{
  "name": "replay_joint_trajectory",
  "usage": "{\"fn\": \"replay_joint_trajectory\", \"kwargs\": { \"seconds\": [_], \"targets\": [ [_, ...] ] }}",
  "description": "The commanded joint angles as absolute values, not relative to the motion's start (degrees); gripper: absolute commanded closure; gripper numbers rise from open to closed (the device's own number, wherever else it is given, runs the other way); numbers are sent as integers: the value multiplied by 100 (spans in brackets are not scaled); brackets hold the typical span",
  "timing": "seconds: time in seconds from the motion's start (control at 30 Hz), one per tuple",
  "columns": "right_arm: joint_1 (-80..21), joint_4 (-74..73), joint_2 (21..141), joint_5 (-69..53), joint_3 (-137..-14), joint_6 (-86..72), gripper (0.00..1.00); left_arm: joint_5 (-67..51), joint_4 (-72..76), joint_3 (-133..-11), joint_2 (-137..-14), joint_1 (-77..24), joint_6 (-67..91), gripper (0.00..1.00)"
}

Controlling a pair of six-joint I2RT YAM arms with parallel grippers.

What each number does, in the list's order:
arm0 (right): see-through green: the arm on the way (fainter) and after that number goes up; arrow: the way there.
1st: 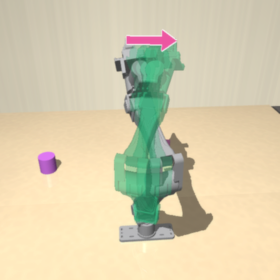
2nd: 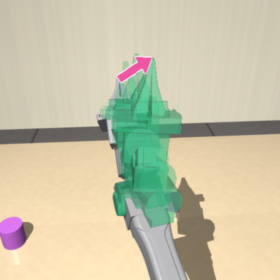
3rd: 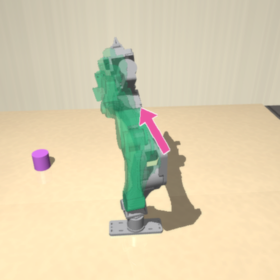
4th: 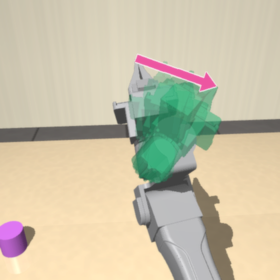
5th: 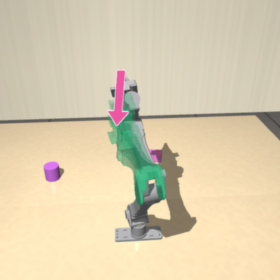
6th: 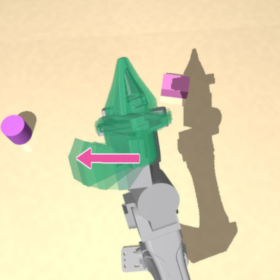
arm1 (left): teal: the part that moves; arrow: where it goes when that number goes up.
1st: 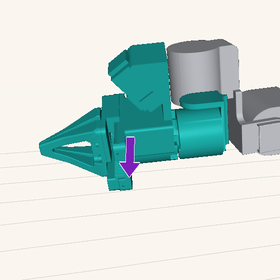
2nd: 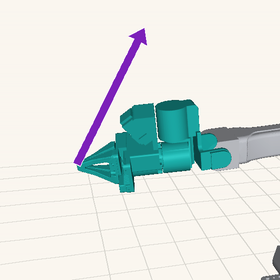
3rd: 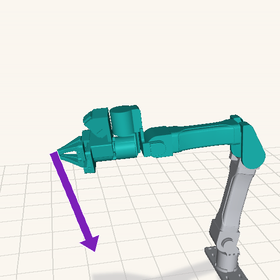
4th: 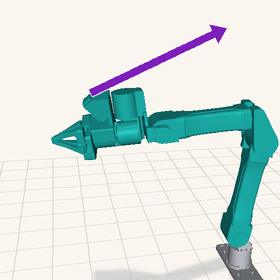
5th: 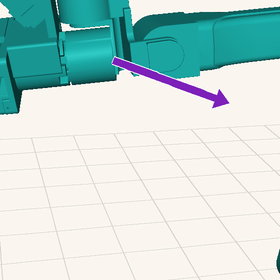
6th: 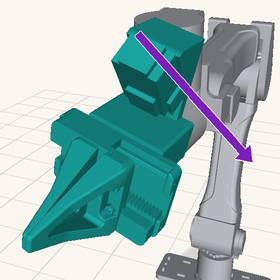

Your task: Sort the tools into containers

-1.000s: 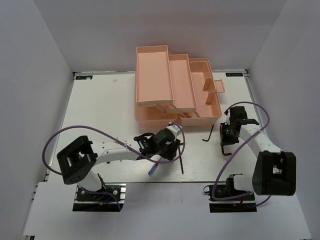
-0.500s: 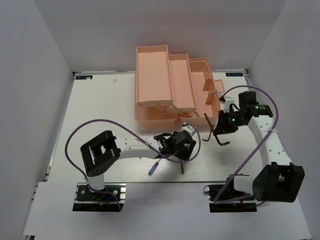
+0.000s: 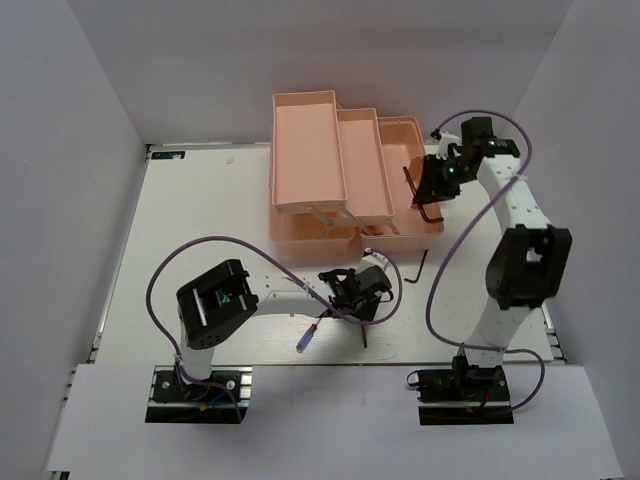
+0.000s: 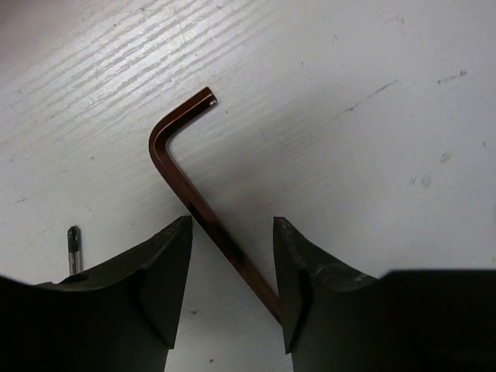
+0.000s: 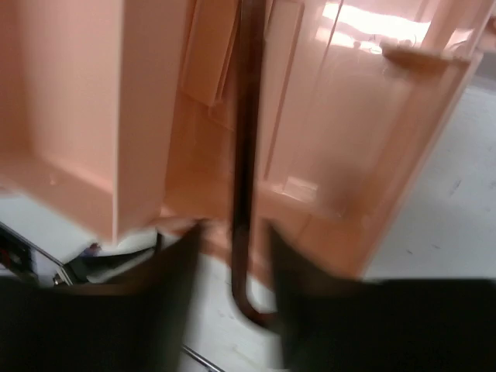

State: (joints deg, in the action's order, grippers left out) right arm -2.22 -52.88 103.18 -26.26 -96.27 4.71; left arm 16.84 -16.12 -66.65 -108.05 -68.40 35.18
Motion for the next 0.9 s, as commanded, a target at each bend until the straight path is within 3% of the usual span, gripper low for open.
{"fn": "replay_joint_trajectory", "kwargs": {
  "seconds": [0.0,0.03,0.17,0.2,0.37,0.43,0.47,0.53,0.57,0.63,0.77,0.83,0.87],
  "targets": [
    [-378,-5062,10931,-2417,-10482,115,36,1696,-2003,-6776,-11056,-6908,3735,49],
    [-395,-5158,11012,-2426,-10555,97,31,1644,-2004,-6837,-11057,-6908,3735,58],
    [-325,-4879,10525,-2514,-10188,53,15,1644,-2065,-6838,-11162,-6908,3735,79],
    [-325,-4800,10329,-2418,-9743,105,10,1644,-2118,-6838,-11162,-6908,3735,81],
    [-132,-3511,8431,-1863,-7333,158,10,1854,-2346,-7057,-11214,-7013,3613,87],
    [-79,-3402,7596,-1872,-6893,316,23,1854,-2452,-7171,-11293,-7014,3534,93],
    [-70,-3436,7437,-1924,-6429,325,50,1933,-2504,-7241,-11372,-7014,3464,94],
    [-62,-3576,6944,-1960,-6154,474,71,1934,-2558,-7294,-11373,-7066,3393,100],
    [104,-3725,6856,-1995,-6013,536,86,1995,-2627,-7295,-11373,-7066,3332,100],
    [114,-4103,6750,-1864,-5854,685,100,1995,-2628,-7400,-11154,-7119,3244,100],
    [228,-4351,7031,-1863,-5476,738,100,1995,-2636,-7804,-10504,-7172,2875,100],
    [237,-4062,7302,-2074,-5221,633,79,1995,-2637,-8110,-10250,-7120,2752,100],
    [229,-3965,7347,-2126,-5099,581,76,1943,-2637,-8199,-10187,-7119,2690,100]
  ]
}}
